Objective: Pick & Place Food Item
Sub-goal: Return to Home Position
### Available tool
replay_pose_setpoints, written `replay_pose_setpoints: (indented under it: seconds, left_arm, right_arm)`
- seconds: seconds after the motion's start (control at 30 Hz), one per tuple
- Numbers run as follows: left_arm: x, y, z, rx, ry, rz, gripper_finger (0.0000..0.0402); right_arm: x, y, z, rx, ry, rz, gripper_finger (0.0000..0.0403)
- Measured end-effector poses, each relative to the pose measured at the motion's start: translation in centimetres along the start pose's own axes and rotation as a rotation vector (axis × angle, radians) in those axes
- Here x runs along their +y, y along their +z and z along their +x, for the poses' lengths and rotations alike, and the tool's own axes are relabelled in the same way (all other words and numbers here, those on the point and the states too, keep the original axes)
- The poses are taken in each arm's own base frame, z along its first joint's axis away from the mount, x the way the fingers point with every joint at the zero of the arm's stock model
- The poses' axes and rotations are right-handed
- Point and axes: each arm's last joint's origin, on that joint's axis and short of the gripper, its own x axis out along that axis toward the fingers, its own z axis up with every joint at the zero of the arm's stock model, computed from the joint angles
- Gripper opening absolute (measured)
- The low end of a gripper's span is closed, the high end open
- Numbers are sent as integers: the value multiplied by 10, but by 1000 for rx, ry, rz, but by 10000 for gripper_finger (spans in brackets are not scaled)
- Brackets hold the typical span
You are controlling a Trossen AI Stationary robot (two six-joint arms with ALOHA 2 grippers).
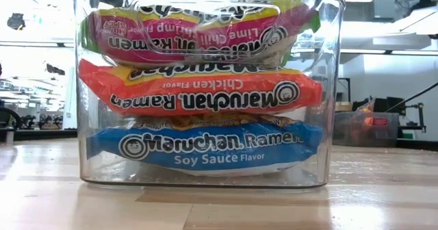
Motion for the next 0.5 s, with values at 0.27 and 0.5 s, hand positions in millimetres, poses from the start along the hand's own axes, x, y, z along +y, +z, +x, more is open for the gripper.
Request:
replay_pose_setpoints:
  seconds: [0.27, 0.5]
  left_arm:
    - [17, 1, -26, -106, 10, -85, 149]
    - [29, -1, -42, -153, -3, -119, 149]
  right_arm:
    - [-72, -8, -32, -39, 63, 4, 122]
    - [-151, -20, -40, -22, 232, 30, 100]
